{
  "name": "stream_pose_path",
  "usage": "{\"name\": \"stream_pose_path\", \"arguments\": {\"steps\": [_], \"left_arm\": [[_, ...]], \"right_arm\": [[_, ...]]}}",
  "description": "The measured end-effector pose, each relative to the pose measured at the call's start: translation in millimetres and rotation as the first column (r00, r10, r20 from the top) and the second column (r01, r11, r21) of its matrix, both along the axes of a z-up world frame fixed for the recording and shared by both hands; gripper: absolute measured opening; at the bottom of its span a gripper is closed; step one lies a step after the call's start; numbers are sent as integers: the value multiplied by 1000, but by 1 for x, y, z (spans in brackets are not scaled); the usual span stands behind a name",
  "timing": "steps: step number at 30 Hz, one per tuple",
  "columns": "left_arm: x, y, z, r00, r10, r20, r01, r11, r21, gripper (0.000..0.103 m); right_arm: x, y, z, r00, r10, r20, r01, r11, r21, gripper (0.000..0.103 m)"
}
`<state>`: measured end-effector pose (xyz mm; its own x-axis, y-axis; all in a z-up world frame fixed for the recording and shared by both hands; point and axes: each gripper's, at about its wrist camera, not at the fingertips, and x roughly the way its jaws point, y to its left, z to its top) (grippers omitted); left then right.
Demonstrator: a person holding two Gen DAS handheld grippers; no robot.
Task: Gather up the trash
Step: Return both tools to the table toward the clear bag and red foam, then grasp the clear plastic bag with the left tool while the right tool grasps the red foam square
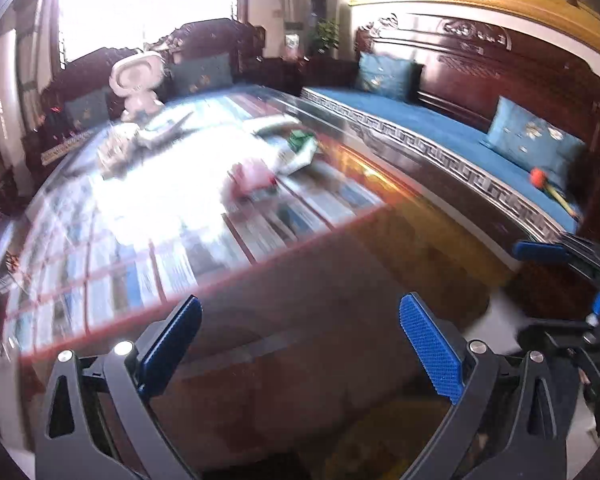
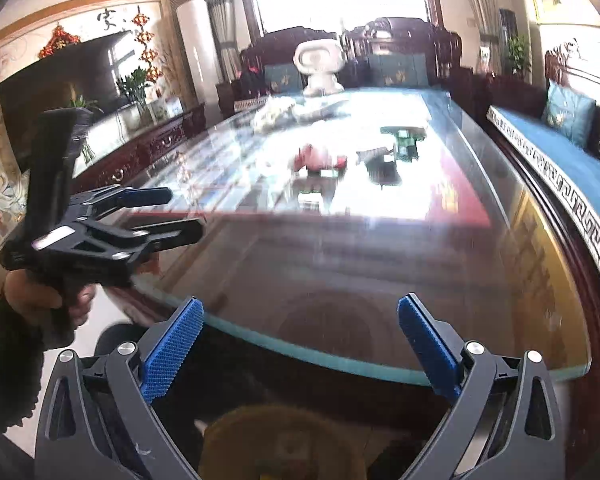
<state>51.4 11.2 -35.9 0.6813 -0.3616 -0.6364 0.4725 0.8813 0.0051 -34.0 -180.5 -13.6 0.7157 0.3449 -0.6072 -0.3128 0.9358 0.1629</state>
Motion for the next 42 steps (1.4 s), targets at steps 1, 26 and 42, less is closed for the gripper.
{"name": "stream_pose_path", "arguments": {"steps": [1,26,42], "left_arm": [[12,-1,6,999,25,26,-26,1000,7,99],[231,-30,-35,998,22,-60,-20,999,47,89],[220,-14,-27,997,-24,-71,20,998,-60,36]], "right_arm": [[8,0,4,1000,-3,14,3,1000,1,95],[153,2,-15,998,37,-55,-35,999,34,95],[180,-13,-19,996,-43,-78,45,998,31,94]]}}
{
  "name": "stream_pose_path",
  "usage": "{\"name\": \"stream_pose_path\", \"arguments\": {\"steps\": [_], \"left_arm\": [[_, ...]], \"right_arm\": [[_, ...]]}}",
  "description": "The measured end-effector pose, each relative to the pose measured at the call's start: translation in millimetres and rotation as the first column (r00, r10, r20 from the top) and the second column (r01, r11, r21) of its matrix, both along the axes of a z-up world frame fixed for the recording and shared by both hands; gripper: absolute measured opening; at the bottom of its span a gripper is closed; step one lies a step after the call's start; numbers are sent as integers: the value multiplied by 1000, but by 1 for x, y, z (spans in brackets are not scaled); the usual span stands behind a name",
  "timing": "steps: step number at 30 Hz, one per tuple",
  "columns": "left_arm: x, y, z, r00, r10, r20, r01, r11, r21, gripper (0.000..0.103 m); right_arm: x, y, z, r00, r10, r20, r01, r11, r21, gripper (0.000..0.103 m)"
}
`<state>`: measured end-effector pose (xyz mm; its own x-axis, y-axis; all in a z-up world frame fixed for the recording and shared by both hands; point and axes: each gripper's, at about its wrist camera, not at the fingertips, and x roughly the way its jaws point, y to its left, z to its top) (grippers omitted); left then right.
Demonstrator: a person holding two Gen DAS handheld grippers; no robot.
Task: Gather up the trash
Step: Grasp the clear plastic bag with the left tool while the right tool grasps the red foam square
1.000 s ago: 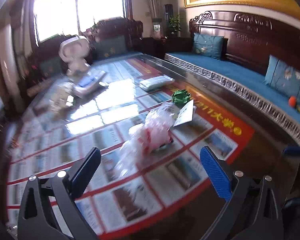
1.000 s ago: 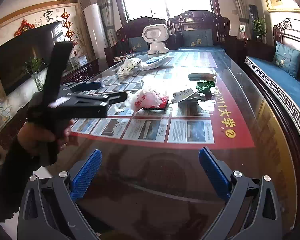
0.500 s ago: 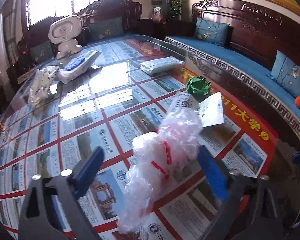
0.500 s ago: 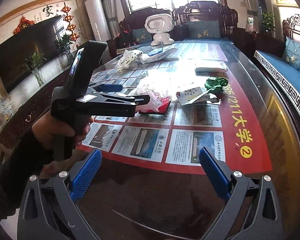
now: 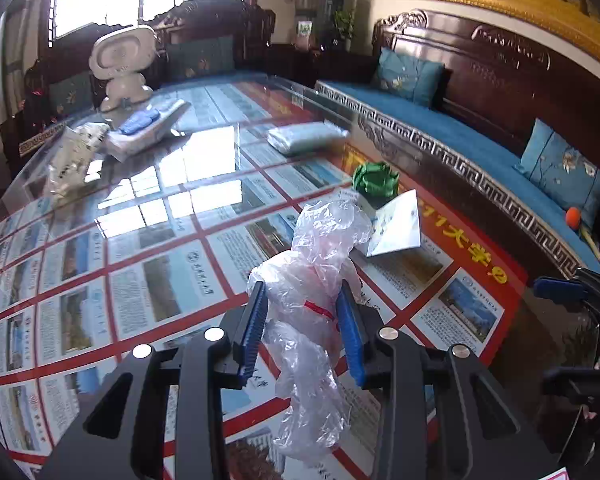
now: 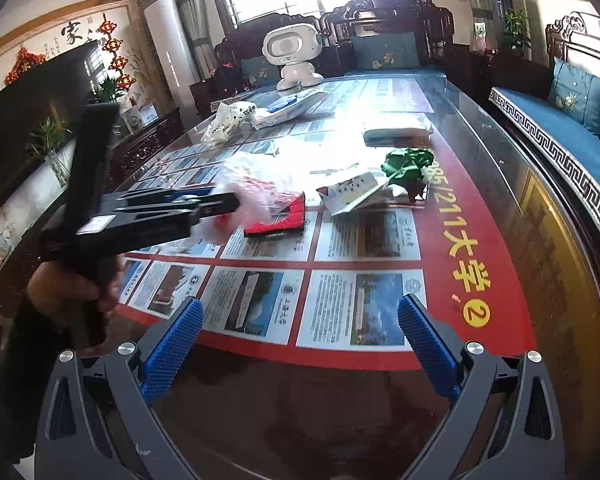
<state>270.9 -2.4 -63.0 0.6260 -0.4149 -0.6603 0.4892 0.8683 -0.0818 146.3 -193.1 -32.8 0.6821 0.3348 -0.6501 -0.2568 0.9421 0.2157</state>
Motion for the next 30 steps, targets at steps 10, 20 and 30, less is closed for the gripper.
{"name": "stream_pose_path", "arguments": {"steps": [10,20,30], "left_arm": [[-20,40,22,997,66,51,-63,996,-58,36],[-14,54,11,998,65,13,-63,995,-78,36],[-9,61,9,998,68,2,-68,992,-111,36]], "right_arm": [[30,41,9,999,48,15,-47,997,-61,90],[121,63,-16,987,8,-162,-14,999,-36,63],[166,61,-36,953,-56,-297,33,996,-79,52]]}}
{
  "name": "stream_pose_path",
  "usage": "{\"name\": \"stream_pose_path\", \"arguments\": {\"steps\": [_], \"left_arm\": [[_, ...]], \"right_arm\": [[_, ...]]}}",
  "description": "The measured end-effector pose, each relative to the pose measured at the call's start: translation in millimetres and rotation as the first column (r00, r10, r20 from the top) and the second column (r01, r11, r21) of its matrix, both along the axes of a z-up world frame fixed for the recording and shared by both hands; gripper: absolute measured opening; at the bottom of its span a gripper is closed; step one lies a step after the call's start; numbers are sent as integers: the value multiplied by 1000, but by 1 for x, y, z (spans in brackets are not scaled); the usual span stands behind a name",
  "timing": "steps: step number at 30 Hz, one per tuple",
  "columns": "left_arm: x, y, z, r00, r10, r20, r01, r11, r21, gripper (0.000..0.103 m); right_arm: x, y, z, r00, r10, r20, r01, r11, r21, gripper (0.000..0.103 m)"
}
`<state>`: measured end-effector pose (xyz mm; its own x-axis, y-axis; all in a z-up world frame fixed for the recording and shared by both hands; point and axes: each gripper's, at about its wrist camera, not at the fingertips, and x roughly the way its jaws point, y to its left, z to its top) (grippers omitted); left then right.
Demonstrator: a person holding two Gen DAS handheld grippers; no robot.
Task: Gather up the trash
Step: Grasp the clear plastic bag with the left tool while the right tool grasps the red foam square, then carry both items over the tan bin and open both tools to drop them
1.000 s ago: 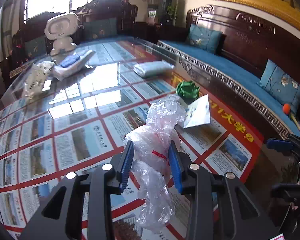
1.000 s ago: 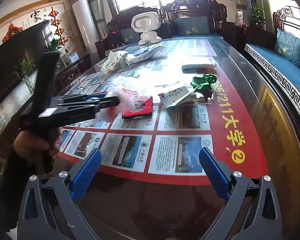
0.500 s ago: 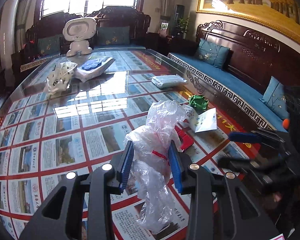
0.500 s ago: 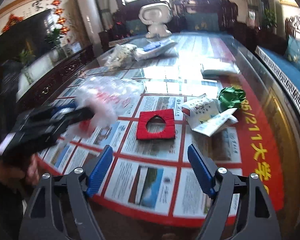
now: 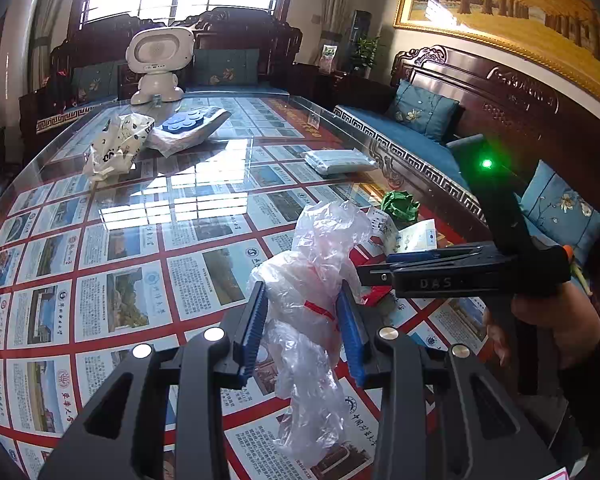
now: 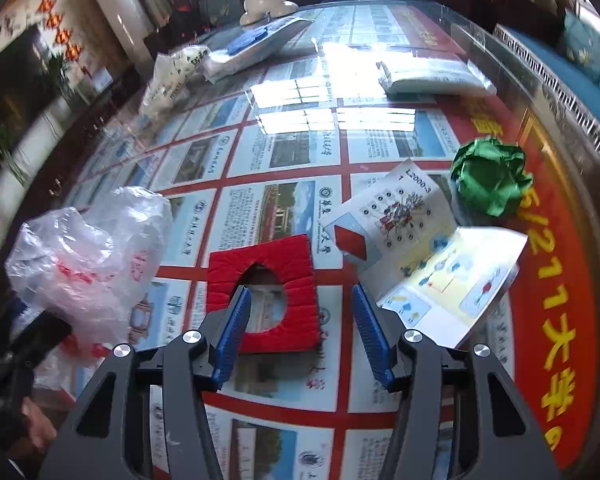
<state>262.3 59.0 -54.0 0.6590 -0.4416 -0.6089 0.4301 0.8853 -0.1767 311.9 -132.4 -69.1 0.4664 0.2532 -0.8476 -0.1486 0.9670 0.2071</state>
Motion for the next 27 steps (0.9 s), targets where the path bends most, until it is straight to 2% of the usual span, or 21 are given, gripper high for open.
{"name": "stream_pose_path", "arguments": {"steps": [2,4,5,6,11,17,20,27], "left_arm": [[1,1,-1,1000,2,-2,-2,1000,-4,36],[1,2,-2,1000,4,-4,-4,1000,-5,36],[1,2,-2,1000,7,-6,-7,1000,-5,36],[0,2,-2,1000,7,-7,-7,1000,-7,36],[-7,-2,-1,1000,-7,-1,7,1000,6,36],[-22,3,6,1000,-15,13,15,1000,15,36],[-39,4,10,1000,-16,24,15,1000,24,36],[-116,-3,23,996,-70,63,64,994,89,36]], "right_arm": [[0,7,0,1000,14,0,-14,998,-57,49],[-2,16,-1,999,45,17,-42,987,-154,34],[-3,19,-2,998,57,28,-51,984,-173,23],[-4,21,-3,996,80,29,-74,985,-153,16],[-11,24,-4,994,96,58,-85,981,-173,16],[-32,12,2,994,81,72,-74,992,-103,16],[-59,4,13,991,87,100,-79,993,-82,16],[-148,-13,40,975,126,181,-116,991,-60,16]]}}
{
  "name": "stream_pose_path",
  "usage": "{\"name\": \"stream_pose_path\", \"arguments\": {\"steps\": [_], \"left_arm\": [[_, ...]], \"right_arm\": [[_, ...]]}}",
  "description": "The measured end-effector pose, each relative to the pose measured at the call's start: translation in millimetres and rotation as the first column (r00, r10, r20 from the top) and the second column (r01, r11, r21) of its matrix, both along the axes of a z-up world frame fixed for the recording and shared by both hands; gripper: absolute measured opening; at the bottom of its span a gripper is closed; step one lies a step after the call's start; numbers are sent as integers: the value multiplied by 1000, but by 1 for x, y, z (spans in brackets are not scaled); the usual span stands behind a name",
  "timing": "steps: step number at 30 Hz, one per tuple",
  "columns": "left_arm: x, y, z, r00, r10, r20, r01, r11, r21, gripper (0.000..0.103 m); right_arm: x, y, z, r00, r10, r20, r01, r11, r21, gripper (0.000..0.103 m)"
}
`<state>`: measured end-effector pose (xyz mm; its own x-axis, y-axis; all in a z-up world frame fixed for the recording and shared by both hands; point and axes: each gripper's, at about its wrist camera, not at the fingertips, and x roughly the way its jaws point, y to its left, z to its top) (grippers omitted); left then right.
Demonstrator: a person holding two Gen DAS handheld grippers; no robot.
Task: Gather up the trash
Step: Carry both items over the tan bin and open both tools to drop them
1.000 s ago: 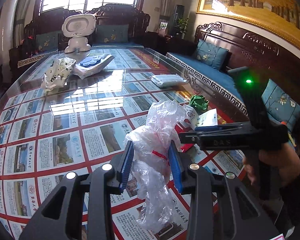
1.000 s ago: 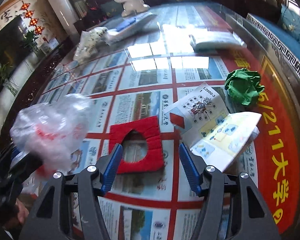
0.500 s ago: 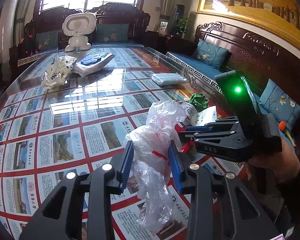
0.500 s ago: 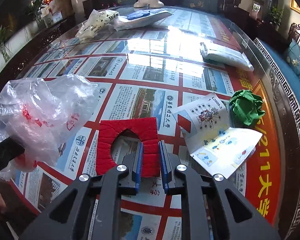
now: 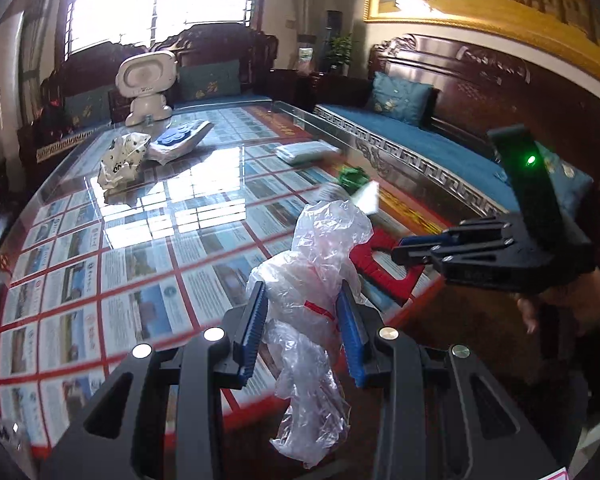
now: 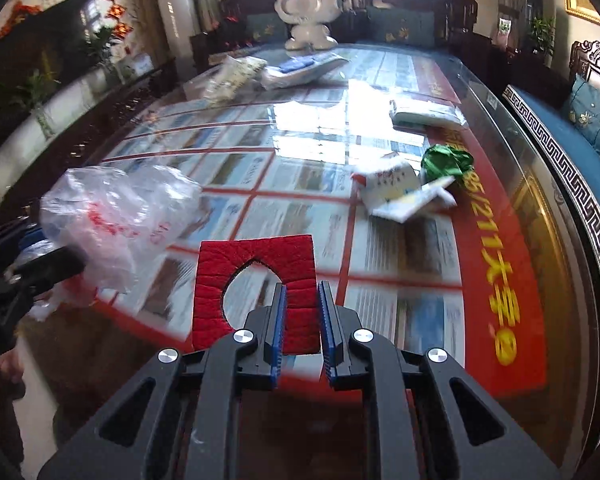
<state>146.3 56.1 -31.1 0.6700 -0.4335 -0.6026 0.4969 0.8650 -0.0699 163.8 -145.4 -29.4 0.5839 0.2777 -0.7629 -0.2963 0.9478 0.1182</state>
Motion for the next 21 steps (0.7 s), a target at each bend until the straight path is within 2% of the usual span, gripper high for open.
{"name": "stream_pose_path", "arguments": {"steps": [7,12,17,21], "left_arm": [[-90,-14,12,998,-66,26,66,998,-2,36],[-150,-25,5,992,-124,20,124,992,-12,36],[-199,-32,-29,983,-171,-68,169,985,-32,36],[-223,-40,-66,964,-214,-160,210,977,-41,36]], "right_arm": [[-116,-20,30,995,37,95,-41,998,46,16],[-195,-35,32,992,49,112,-55,997,45,16],[-262,-45,14,995,43,95,-46,998,30,16],[-294,-54,-12,999,3,49,-4,1000,26,16]]}}
